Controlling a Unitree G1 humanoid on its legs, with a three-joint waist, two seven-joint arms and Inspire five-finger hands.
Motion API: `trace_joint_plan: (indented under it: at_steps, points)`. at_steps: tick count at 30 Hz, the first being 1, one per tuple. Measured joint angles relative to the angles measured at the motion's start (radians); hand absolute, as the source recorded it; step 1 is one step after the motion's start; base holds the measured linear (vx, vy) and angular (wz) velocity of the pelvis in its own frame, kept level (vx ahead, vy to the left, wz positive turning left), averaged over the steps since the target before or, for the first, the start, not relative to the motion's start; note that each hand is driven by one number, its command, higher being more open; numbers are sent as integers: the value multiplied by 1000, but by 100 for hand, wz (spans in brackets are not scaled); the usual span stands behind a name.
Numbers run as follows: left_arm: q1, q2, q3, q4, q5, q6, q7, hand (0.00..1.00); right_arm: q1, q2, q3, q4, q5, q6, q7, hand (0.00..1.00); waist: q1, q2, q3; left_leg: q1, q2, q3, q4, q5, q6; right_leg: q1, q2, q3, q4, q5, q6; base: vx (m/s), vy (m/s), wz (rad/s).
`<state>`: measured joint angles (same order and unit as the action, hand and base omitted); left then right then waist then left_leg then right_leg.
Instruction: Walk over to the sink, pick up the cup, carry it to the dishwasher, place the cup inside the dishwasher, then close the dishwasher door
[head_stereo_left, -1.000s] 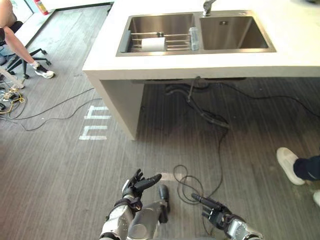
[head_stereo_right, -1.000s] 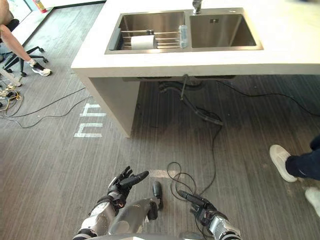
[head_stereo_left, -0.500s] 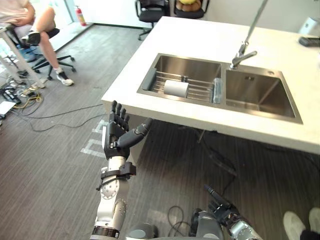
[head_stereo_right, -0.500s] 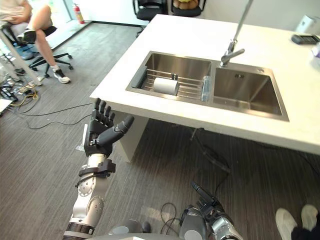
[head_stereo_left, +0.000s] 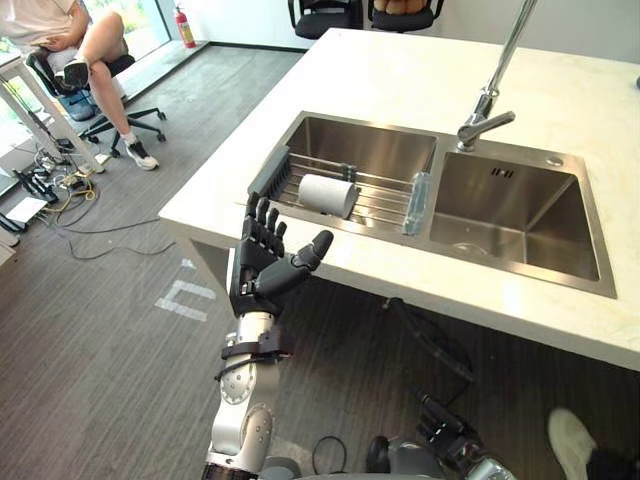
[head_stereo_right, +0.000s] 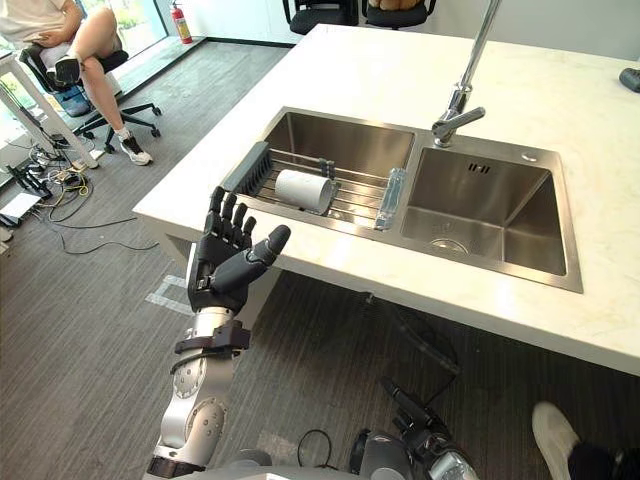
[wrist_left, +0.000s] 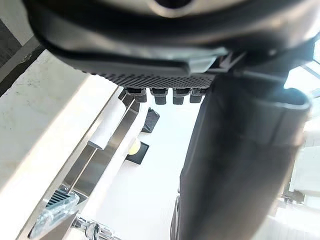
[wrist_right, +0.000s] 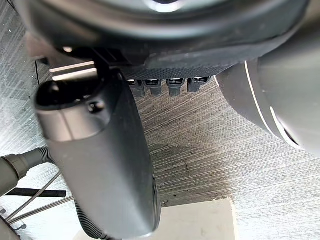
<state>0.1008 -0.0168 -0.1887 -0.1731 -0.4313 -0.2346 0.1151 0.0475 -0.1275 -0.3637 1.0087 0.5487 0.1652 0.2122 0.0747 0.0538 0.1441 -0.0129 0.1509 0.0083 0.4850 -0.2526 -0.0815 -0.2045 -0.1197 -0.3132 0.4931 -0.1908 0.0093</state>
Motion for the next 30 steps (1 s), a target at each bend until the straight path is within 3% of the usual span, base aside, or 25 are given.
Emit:
trace_joint_plan:
  at_steps: [2, 4, 7, 8, 9, 10, 11, 12, 14, 16, 19, 22, 23, 26, 30]
  points:
    - [0, 19, 4, 0, 0, 0, 5, 100, 22, 0, 2, -1, 0, 11, -2, 100, -2, -10, 4, -60, 18, 32, 151, 36, -9, 73, -6, -16, -57, 9, -4, 102, 13, 29]
    - [-1, 23, 4, -18, 0, -1, 4, 100, 47, -5, 8, -5, -5, 21, -3, 100, 11, -14, 2, -68, 22, 84, 126, -11, 9, 144, -13, -18, -118, 17, -14, 108, 53, 17]
    - [-3, 36, 2, -126, 1, -1, -12, 100, 52, -31, 36, -2, -42, 45, -3, 100, 21, -20, 6, -139, 6, 139, 9, -10, 13, 205, -65, -19, -136, 8, -2, 99, 133, 9]
    - [-8, 43, 3, -165, 1, 0, -14, 100, 57, -40, 41, -1, -42, 52, -3, 100, 23, -18, 4, -151, 6, 146, -47, 21, 13, 217, -80, -20, -127, -1, 17, 110, 214, -1]
    - [-16, 48, 6, -205, 1, 0, -17, 100, 68, -45, 42, -2, -40, 57, -3, 100, 29, -11, -1, -150, 10, 155, -121, 99, 16, 225, -87, -10, -104, -15, 44, 137, 256, -16]
    - [-24, 46, 11, -263, -1, 0, -27, 100, 85, -58, 40, -18, -38, 65, -1, 100, 37, 19, -20, -150, 41, 152, -170, 283, 22, 226, -73, 7, -62, -40, 88, 185, 329, -28]
    - [-37, 63, 26, -283, -4, 0, -43, 100, 75, -48, 27, -7, -35, 61, -12, 100, 37, -2, -24, -146, 28, 161, -126, 251, 19, 230, -96, 27, -35, -58, 106, 202, 294, -37]
    - [-56, 96, 49, -305, -22, 11, -53, 100, 79, -18, 22, 0, -28, 71, -13, 100, 37, -33, -49, -139, 0, 169, -139, 233, 30, 219, -119, 52, -44, -58, 101, 164, 216, -26]
    - [-87, 112, 84, -306, -35, 18, -60, 100, 71, -5, 10, 1, -28, 65, -18, 100, 35, -52, -54, -141, -19, 184, -148, 219, 43, 204, -134, 76, -44, -57, 101, 86, 186, -19]
    - [-91, 115, 103, -306, -42, 37, -60, 100, 70, 1, 0, 10, -21, 62, -18, 100, 25, -50, -62, -125, -49, 206, -182, 197, 45, 199, -151, 109, -61, -52, 124, 23, 150, -17]
    - [-92, 121, 66, -306, -39, 74, -61, 100, 61, 4, -11, 44, -20, 59, -19, 100, 5, -67, -98, -45, -121, 219, -394, 232, 3, 199, -172, 148, -127, -31, 121, 48, 40, 7]
    - [-101, 129, -24, -299, -39, 113, -69, 100, 66, 0, -55, 47, -10, 61, -19, 100, -21, -41, -119, -11, -124, 196, -530, 351, -1, 204, -155, 121, -175, 2, 157, 88, -34, 15]
    - [-104, 128, -69, -285, -39, 135, -76, 100, 74, 2, -74, 47, 8, 62, -19, 100, -25, -29, -129, -3, -120, 183, -549, 389, 24, 209, -141, 122, -187, 2, 159, 125, -55, -8]
    - [-134, 129, -117, -218, -37, 173, -108, 100, 75, 15, -107, 42, 20, 61, -17, 100, -62, -29, -132, 2, -119, 180, -555, 394, 32, 219, -135, 118, -204, 2, 158, 108, -45, -5]
    - [-193, 144, -112, -140, -16, 224, -115, 100, 88, 19, -198, 46, 16, 60, 37, 100, -68, -32, -131, 5, -116, 180, -562, 391, 37, 225, -131, 121, -226, 5, 162, 79, -31, -4]
